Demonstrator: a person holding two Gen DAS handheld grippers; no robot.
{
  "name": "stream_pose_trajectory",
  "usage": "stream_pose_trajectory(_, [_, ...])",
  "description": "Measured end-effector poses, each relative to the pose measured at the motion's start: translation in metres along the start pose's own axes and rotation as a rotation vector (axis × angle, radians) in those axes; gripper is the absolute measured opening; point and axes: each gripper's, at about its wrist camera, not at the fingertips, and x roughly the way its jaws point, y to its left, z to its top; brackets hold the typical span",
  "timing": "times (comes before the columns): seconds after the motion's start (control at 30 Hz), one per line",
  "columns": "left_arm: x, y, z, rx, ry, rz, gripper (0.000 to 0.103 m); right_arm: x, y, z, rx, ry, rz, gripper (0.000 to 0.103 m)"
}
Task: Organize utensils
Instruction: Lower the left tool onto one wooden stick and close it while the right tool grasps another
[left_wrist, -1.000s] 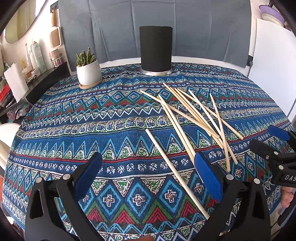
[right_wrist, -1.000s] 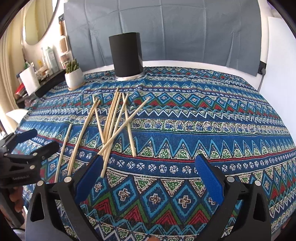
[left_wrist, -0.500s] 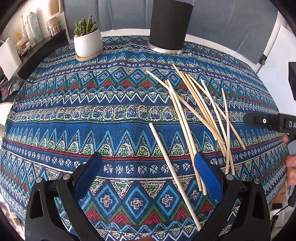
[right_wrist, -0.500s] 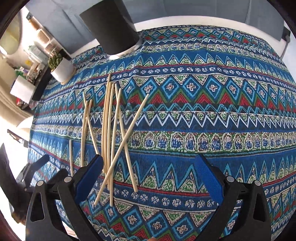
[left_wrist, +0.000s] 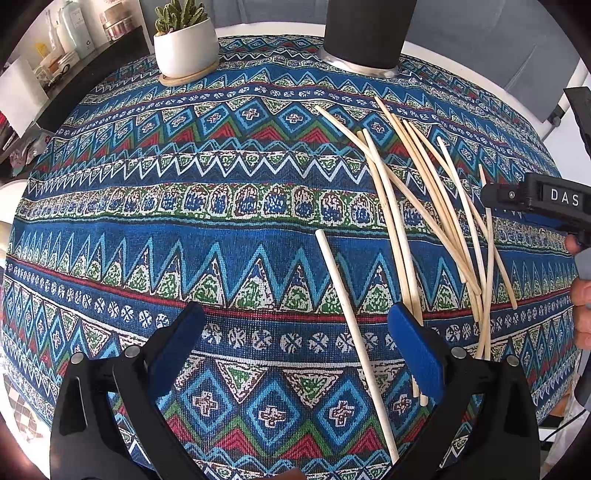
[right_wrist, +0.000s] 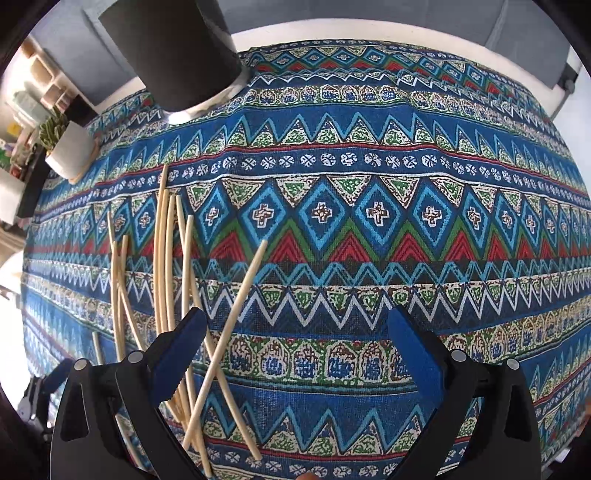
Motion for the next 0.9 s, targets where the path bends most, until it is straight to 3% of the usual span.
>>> stream_pose_trajectory(0.07, [0.002,-0.006,0.000,0.014,-0.019,0.022,0.098,0.004,0.009,-0.005,-0.053,-0.020,-0.055,0.096])
stream_pose_trajectory(0.17, [0.004,-0.007,0.001,-0.008,-0.017,0.028,0.099,0.005,0.008,-0.005,-0.058,-0.062,-0.049,0.096])
stream_pose_trajectory(0.7, [0.003,-0.005,-0.004,-0.036,-0.060,0.038,0.099,-0.001,0.005,-0.022,-0.156,-0.109,-0.055,0.094])
stream_pose_trajectory(0.73, [0.004,-0.006,-0.003,-0.022,-0.058,0.037,0.099,-0.003,0.005,-0.023,-0.160,-0.114,-0.052,0.089])
stream_pose_trajectory(0.8, [0.005,-0.006,0.000,0.013,-0.049,0.018,0.099,-0.010,0.002,-0.025,-0.158,-0.132,-0.051,0.062])
stream_pose_trajectory(0.87, [0.005,-0.006,0.001,0.044,-0.059,0.008,0.098,-0.015,-0.003,-0.024,-0.165,-0.139,-0.040,0.022])
stream_pose_trajectory(0.9, [0.004,-0.006,0.001,0.048,-0.068,0.005,0.095,-0.017,-0.004,-0.024,-0.176,-0.141,-0.035,0.014])
